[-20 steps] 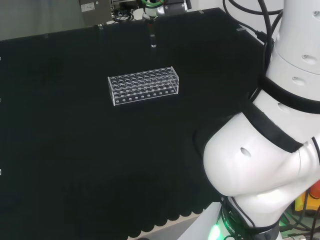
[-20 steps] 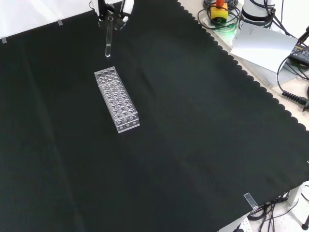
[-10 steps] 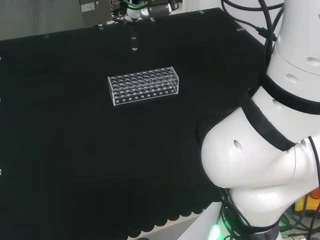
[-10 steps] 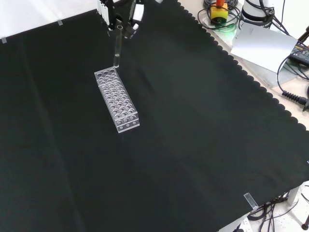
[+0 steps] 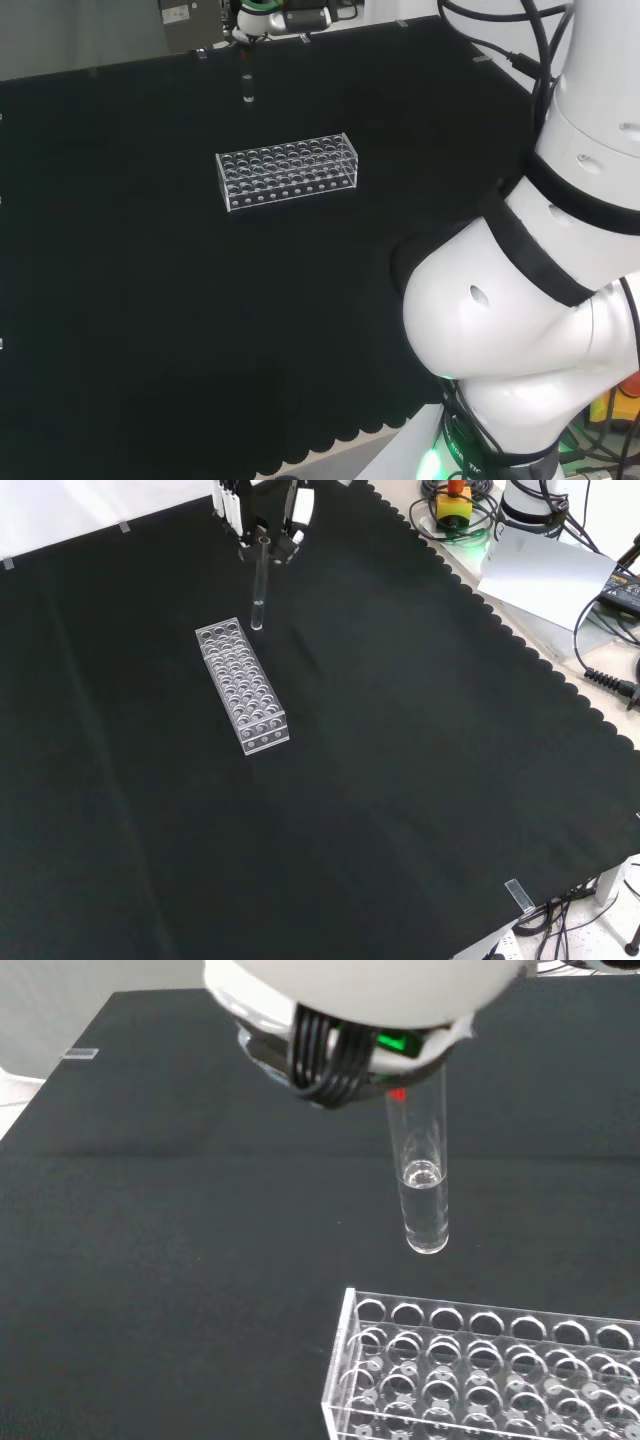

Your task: Shake the test tube.

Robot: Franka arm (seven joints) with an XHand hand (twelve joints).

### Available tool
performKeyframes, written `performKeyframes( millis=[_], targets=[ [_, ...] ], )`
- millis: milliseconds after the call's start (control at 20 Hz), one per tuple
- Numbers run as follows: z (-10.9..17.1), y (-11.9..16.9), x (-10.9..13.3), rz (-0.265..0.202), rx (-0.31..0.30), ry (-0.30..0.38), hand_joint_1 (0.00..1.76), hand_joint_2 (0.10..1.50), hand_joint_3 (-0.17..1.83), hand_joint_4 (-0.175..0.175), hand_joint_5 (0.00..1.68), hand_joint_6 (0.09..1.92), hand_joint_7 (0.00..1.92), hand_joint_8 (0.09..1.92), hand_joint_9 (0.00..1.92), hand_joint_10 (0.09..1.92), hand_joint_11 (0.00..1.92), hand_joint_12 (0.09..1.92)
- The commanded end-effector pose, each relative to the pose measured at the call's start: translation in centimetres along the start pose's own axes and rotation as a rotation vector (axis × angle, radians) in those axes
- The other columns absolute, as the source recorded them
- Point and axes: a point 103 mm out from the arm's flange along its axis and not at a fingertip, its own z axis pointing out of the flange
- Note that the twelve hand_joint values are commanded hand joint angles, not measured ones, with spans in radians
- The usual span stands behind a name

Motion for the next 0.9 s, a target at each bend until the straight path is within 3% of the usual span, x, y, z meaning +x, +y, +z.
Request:
performKeyframes(
  millis=[50, 350, 600, 900],
  targets=[
    [0.0, -1.1, -5.1, 0.119, 0.000, -0.017, 1.33, 0.71, 0.51, -0.175, 1.42, 0.09, 1.39, 0.67, 1.60, 0.60, 1.30, 0.86],
    [0.5, -2.8, -11.7, 0.271, 0.022, -0.076, 1.33, 0.71, 0.51, -0.175, 1.42, 0.09, 1.39, 0.67, 1.60, 0.60, 1.30, 0.86],
    [0.3, -3.8, -15.8, 0.386, 0.025, -0.116, 1.33, 0.71, 0.52, -0.175, 1.42, 0.09, 1.39, 0.67, 1.60, 0.60, 1.30, 0.86],
    [-0.3, -4.1, -17.5, 0.428, 0.017, -0.132, 1.33, 0.71, 0.52, -0.175, 1.42, 0.09, 1.39, 0.67, 1.60, 0.60, 1.30, 0.86]
  ],
)
